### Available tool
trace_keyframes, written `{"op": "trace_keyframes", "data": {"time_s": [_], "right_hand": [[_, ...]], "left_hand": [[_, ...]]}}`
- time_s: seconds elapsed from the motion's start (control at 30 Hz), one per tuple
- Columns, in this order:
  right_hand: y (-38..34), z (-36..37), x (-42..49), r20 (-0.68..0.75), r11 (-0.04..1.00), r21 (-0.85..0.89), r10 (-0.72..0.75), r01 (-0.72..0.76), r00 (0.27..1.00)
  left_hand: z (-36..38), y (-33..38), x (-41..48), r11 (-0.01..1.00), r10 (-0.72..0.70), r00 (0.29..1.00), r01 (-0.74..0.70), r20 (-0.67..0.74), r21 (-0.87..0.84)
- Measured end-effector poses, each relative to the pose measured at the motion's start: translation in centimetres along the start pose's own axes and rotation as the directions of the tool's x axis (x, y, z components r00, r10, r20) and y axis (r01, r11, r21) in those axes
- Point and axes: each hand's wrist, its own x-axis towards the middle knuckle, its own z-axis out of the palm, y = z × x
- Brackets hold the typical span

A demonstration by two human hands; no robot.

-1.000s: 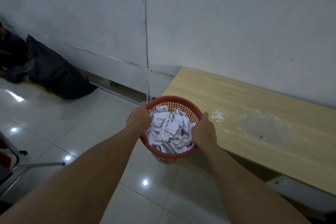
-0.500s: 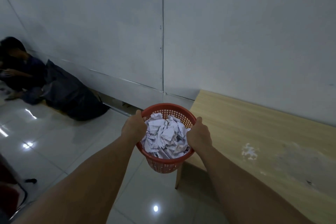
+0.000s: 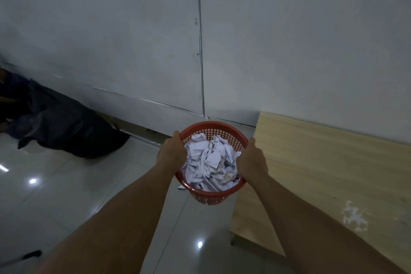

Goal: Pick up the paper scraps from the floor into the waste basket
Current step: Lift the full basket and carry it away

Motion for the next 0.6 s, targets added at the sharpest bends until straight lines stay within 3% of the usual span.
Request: {"op": "trace_keyframes", "data": {"time_s": [0.6], "right_hand": [[-6.8,9.5,13.5,-0.106,0.959,0.051,0.283,-0.279,0.953]], "left_hand": [[3.3,-2.5,22.3,0.979,0.201,0.953,-0.2,0.226,-0.029]]}}
